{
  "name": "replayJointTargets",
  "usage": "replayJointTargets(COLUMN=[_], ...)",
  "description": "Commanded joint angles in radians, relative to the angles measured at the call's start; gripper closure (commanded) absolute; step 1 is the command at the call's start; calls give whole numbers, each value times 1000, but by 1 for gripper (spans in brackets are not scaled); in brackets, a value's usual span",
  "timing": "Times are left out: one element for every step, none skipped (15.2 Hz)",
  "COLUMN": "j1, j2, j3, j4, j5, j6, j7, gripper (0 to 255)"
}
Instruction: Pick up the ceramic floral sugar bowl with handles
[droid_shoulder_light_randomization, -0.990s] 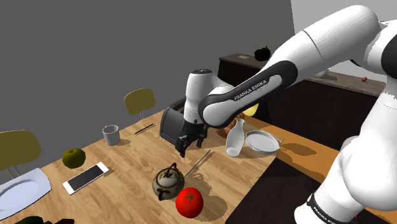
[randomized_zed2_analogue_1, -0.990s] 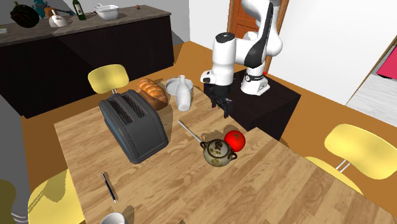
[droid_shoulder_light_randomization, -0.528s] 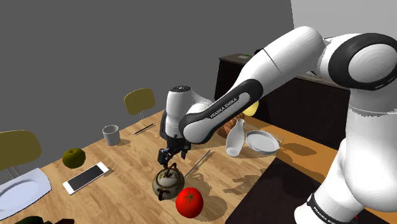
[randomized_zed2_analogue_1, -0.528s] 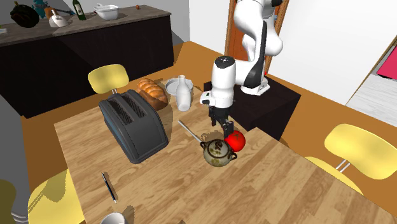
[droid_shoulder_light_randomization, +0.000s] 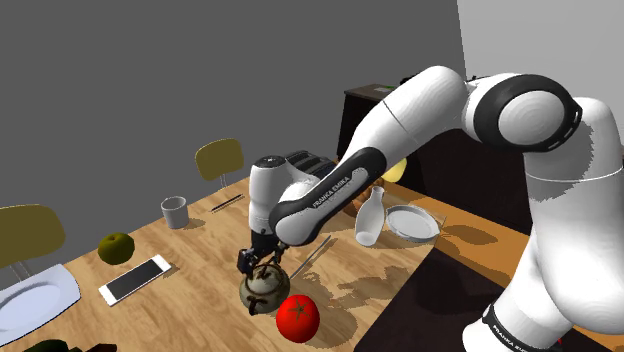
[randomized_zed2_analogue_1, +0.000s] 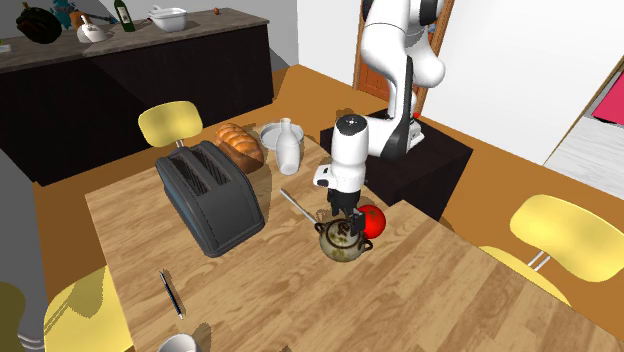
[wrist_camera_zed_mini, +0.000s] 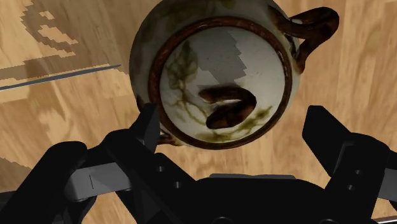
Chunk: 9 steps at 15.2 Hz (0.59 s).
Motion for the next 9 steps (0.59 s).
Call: replayJointTargets(j1=[4,5,5,6,7,7,7,7,7], j2=[19,25,25,25,26,26,26,26,27], j3=[-5,-6,-6,-6,-7,-7,-7,-7,-7], j4=[-2,-2,-2,-1,0,0,0,0,0], j5=[-7,-8,-8,-9,-9,-9,-9,-9,-9], j6=[21,27,27,26,26,27,27,27,27], j7=[4,5,5,6,7,7,7,7,7], gripper=[0,0,0,255,255,255,255,255,255])
